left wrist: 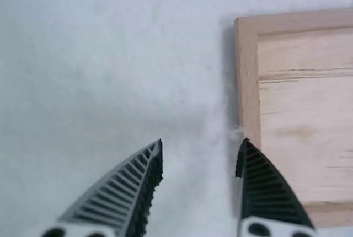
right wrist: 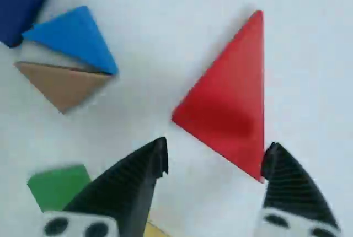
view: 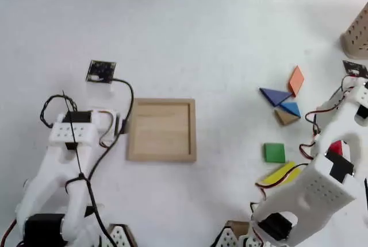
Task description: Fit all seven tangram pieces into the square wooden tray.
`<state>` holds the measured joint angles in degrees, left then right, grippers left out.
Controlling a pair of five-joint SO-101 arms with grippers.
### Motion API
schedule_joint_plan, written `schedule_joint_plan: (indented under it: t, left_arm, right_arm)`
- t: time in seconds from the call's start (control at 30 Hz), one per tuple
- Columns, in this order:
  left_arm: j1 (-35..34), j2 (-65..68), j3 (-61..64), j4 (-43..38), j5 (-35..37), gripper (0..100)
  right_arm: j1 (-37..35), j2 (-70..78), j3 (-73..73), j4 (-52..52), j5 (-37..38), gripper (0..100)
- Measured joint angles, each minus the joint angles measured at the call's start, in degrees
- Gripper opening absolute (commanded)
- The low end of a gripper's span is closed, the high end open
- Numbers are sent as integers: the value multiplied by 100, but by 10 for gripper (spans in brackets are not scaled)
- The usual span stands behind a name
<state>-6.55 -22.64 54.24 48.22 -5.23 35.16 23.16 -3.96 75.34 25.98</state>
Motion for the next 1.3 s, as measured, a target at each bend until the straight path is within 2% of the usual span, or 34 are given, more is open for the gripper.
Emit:
schedule_joint_plan:
  t: [0.3, 0.5, 0.93, 1.3]
  left_arm:
    - [0, 0, 0, 0, 0, 222]
    - [0, 0, 0, 0, -18, 222]
    - [0, 0, 0, 0, -18, 222]
    - [0, 0, 0, 0, -18, 222]
  right_arm:
    - [-53, 281, 730, -985, -9, 313]
    - [-79, 422, 615, -1011, 26, 313]
    - [-343, -334, 615, -730, -105, 313]
    - [-290, 791, 431, -1213, 26, 312]
